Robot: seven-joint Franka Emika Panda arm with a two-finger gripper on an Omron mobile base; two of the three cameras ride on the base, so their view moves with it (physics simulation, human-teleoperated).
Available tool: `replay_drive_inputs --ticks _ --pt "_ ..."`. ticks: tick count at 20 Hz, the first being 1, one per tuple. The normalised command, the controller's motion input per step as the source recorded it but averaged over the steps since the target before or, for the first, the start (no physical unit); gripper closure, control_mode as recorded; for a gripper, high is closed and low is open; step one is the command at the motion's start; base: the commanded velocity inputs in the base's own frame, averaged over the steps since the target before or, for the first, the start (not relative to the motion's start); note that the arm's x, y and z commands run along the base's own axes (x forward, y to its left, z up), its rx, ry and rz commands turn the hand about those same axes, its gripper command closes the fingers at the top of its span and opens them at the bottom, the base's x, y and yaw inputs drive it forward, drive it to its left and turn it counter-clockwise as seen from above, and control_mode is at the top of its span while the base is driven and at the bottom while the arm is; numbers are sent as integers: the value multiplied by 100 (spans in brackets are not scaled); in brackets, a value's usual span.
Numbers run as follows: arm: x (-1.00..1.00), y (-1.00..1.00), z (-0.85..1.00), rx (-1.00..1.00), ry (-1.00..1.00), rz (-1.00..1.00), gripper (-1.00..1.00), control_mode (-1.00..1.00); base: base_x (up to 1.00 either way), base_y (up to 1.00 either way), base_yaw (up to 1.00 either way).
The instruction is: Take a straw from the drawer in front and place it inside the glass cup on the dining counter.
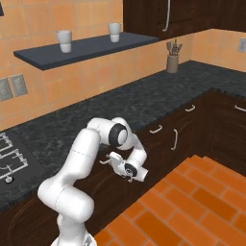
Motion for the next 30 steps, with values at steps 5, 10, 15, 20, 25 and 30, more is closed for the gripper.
replay_drive_inputs --ticks 5,10,15,20,25,30 --pt "-1 25 -10 -2 2 -1 100 -100 0 0 0" --pt "-73 -57 0 0 0 -6 100 -100 0 0 0" --pt "-96 -99 0 1 0 -7 100 -100 0 0 0" --pt "-86 -100 0 0 6 -7 100 -100 0 0 0" --pt "-70 -100 0 0 12 -6 100 -100 0 0 0" --pt "-56 -73 0 -1 18 -7 -100 -100 0 0 0"
